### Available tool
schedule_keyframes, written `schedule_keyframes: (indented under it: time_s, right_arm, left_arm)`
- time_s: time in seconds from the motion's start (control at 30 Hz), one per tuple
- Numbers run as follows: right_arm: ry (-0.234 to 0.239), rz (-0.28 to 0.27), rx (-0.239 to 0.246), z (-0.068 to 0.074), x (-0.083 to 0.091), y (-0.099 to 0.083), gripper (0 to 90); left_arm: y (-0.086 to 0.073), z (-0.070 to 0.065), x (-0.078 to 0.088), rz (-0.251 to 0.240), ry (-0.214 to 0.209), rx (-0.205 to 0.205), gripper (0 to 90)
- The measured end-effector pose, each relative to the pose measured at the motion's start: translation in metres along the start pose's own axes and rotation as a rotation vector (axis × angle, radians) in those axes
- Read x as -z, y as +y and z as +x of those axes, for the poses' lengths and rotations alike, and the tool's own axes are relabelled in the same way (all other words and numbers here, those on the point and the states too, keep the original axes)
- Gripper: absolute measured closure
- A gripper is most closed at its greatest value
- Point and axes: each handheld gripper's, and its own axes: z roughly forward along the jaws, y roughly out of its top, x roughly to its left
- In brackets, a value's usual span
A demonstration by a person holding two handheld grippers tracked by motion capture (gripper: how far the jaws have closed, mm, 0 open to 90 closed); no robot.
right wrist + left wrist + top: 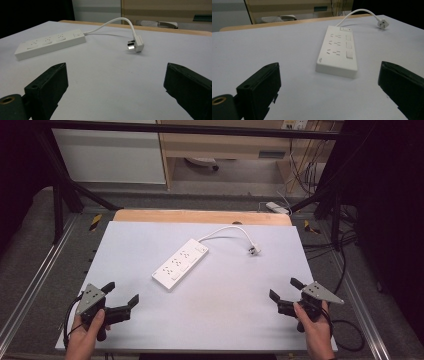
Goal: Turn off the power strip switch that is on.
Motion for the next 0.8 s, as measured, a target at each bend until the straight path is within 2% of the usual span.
schedule_keyframes:
  time_s: [0.37, 0.6, 0.8]
  right_arm:
    - [0.023, -0.001, -0.011, 0.004, -0.001, 0.003, 4.1]
    - [0.05, 0.019, -0.009, 0.014, -0.01, 0.01, 2.9]
    - [0.075, 0.027, 0.014, 0.025, -0.018, 0.024, 2.9]
  left_arm:
    - [-0.001, 0.0, 0.0, 0.006, -0.001, 0.0, 4.4]
    - [-0.001, 0.0, 0.0, 0.008, 0.004, 0.001, 4.4]
    - [-0.002, 0.001, 0.0, 0.011, 0.004, -0.002, 4.4]
